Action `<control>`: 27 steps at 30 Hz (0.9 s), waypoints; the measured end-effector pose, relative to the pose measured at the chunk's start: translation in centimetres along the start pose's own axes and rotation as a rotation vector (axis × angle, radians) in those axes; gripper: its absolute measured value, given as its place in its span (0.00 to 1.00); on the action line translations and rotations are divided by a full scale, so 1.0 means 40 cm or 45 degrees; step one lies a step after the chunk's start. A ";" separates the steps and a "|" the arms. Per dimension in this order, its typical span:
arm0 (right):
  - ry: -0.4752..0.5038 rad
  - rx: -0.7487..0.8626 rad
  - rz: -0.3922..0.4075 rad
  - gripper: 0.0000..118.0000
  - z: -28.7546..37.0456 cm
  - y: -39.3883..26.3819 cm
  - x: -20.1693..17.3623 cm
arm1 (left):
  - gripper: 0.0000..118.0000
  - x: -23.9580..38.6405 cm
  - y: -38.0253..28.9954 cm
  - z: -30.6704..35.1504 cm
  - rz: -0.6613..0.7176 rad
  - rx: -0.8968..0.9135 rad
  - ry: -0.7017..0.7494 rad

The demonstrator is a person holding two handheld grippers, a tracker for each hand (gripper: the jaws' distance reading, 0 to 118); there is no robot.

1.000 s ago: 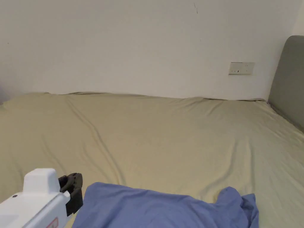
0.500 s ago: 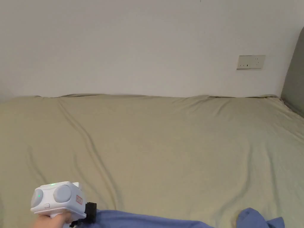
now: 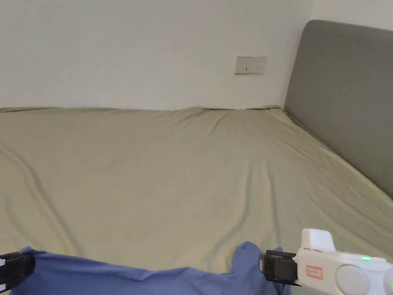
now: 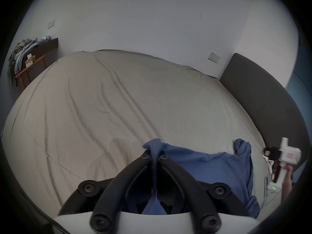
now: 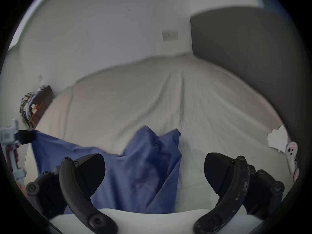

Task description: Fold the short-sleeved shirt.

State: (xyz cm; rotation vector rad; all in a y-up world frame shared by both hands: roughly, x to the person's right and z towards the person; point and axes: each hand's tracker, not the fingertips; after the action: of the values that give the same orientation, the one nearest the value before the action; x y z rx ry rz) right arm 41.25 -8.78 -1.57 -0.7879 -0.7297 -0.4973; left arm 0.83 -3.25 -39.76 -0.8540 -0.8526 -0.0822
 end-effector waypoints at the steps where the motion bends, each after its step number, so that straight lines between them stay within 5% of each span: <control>1: -0.026 -0.077 -0.032 0.91 -0.061 0.002 0.003 | 0.02 -0.002 -0.007 -0.002 0.008 0.000 -0.009; 4: -0.070 -0.239 -0.098 0.67 -0.177 0.002 0.030 | 0.02 -0.009 -0.023 -0.010 0.036 -0.008 0.013; 6: -0.076 -0.257 -0.131 0.67 -0.201 -0.011 0.026 | 0.02 -0.014 -0.032 -0.014 0.059 -0.017 0.017; 8: -0.078 -0.160 -0.057 0.59 -0.154 0.001 0.024 | 0.02 -0.020 -0.031 -0.016 0.057 -0.018 0.026; 9: 0.020 -0.071 -0.021 0.12 -0.120 0.003 0.011 | 0.02 -0.019 -0.031 -0.008 0.053 -0.013 0.031; 10: 0.015 -0.006 -0.013 0.03 -0.062 -0.008 0.024 | 0.02 -0.017 -0.032 0.010 0.046 0.006 0.029; 16: 0.014 0.562 0.143 0.03 0.242 -0.133 -0.091 | 0.02 0.022 -0.118 0.207 0.047 0.363 -0.006; 22: -0.091 1.058 0.136 0.03 0.430 -0.355 -0.155 | 0.02 0.133 -0.389 0.376 -0.003 0.841 0.229; 27: -0.042 1.254 0.081 0.03 0.602 -0.308 -0.204 | 0.02 0.188 -0.358 0.531 0.087 1.100 0.208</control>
State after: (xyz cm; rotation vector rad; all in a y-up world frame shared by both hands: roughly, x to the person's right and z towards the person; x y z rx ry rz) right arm 18.44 3.47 9.68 0.1056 -0.8569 -0.0259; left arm -12.97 3.71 -17.99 -0.0600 -0.6117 0.2608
